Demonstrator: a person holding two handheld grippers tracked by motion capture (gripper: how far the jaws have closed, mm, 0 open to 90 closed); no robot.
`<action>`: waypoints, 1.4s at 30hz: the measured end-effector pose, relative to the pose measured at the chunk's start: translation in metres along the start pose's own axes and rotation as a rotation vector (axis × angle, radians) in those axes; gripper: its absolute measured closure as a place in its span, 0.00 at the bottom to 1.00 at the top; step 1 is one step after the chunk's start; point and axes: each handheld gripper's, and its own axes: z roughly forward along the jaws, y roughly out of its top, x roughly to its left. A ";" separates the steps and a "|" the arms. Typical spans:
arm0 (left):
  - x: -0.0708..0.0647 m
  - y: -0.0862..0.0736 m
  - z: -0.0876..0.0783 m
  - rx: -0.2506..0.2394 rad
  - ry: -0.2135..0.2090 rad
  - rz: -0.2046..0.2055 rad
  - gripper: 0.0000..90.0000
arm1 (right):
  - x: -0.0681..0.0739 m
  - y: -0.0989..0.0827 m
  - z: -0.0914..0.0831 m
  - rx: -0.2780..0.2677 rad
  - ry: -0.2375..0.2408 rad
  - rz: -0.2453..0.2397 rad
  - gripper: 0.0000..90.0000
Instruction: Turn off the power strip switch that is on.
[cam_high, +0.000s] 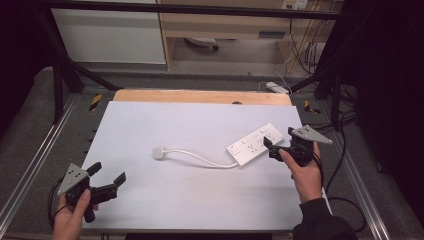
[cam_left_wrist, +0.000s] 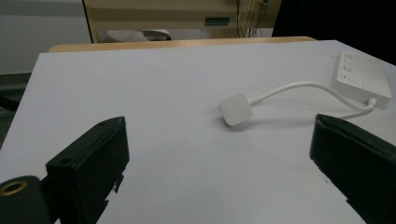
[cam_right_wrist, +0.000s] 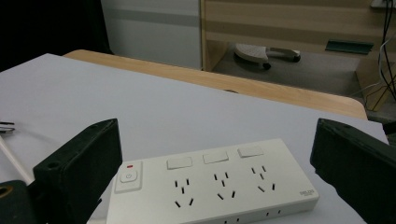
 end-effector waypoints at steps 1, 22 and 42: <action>0.000 0.000 0.000 0.000 0.001 0.000 0.05 | 0.000 0.001 0.002 0.001 -0.001 -0.002 0.03; -0.001 0.000 0.001 0.002 -0.004 0.000 0.05 | -0.006 0.017 0.033 0.027 0.000 0.015 0.05; -0.002 -0.001 0.003 0.018 0.009 0.030 0.05 | -0.009 0.010 0.072 0.083 -0.018 0.019 0.18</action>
